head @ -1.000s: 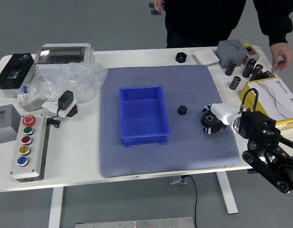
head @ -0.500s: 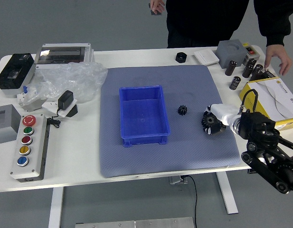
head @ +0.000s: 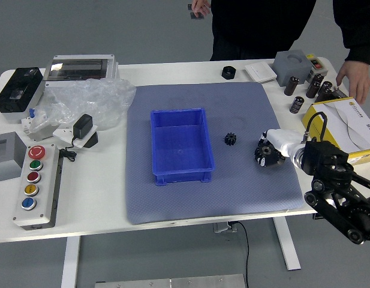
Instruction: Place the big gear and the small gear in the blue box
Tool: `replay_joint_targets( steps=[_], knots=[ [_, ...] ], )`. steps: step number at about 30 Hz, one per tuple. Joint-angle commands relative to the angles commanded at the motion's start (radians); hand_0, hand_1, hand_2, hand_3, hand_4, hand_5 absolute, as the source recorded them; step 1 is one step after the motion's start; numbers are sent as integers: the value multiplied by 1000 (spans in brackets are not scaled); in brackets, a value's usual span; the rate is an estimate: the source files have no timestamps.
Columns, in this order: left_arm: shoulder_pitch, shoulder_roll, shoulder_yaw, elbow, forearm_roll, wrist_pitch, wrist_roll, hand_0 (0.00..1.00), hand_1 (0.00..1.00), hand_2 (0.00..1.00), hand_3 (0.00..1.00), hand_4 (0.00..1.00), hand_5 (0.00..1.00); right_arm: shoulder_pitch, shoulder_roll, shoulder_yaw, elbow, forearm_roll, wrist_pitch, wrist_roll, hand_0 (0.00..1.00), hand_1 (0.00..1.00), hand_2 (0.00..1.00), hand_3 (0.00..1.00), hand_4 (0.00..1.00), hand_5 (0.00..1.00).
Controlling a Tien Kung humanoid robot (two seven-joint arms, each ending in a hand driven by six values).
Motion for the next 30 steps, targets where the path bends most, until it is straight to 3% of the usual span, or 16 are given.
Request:
replay_joint_targets(
  steps=[13,25,30],
  knots=[
    [-1,1,-2,0,-1,0,-1,781,810,799,818,628,236,-4,2,45,31,-20,-19,-1,410,446,461,561,465,233],
    [-1,4,-4,0,-1,1,-1,781,809,797,818,628,236,26,-4,93,150,-37,-12,-23,408,439,460,561,457,226],
    [-1,4,-6,0,1,1,-1,781,809,797,817,627,236,68,24,83,202,-44,-10,-29,408,438,456,556,459,225]
  ],
)
